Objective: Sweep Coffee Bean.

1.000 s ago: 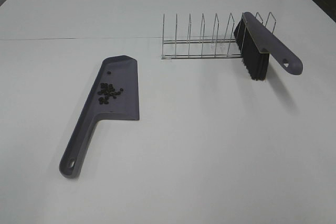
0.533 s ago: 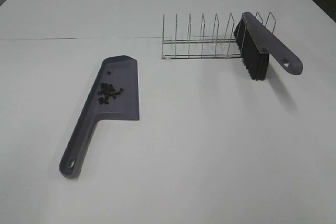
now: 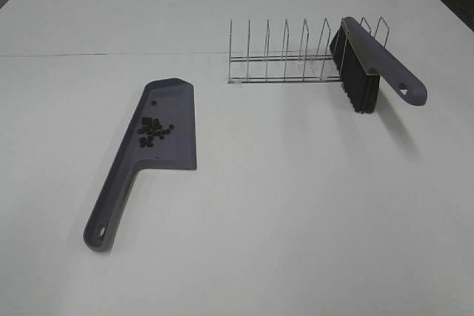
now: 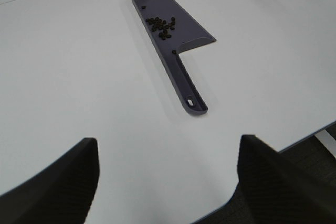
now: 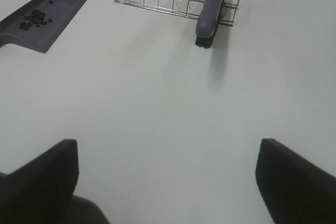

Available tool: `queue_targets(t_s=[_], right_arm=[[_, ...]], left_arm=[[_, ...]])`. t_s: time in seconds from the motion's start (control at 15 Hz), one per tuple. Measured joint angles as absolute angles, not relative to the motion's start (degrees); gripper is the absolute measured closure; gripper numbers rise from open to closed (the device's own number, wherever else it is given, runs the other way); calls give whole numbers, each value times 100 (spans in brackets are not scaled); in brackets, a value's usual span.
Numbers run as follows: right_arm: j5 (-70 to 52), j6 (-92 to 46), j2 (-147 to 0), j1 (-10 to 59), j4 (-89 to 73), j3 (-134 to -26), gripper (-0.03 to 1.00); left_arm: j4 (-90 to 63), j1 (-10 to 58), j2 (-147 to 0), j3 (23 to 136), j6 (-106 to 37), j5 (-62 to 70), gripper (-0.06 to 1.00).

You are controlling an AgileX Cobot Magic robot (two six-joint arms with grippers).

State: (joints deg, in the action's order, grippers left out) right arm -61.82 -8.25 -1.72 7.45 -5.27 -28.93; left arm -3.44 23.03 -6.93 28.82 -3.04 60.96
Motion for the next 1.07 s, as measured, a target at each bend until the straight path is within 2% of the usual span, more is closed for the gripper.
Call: queue_targets(t_s=[0.53, 0.73, 0.87, 1.07], right_arm=[[-6182, -825, -172, 745, -527, -2893, 12], [-6136, -825, -172, 739, -533, -2893, 12], [-6125, -825, -172, 332, -539, -2893, 12], [-6125, -825, -166, 212, -573, -2893, 12]], left_arm=[[-344, 2189, -688, 2859, -304, 6085, 26], [-344, 1530, -676, 2859, -304, 6085, 26], [-344, 917, -367, 2848, -304, 6085, 26], [-344, 395, 17, 2848, -304, 6085, 26]])
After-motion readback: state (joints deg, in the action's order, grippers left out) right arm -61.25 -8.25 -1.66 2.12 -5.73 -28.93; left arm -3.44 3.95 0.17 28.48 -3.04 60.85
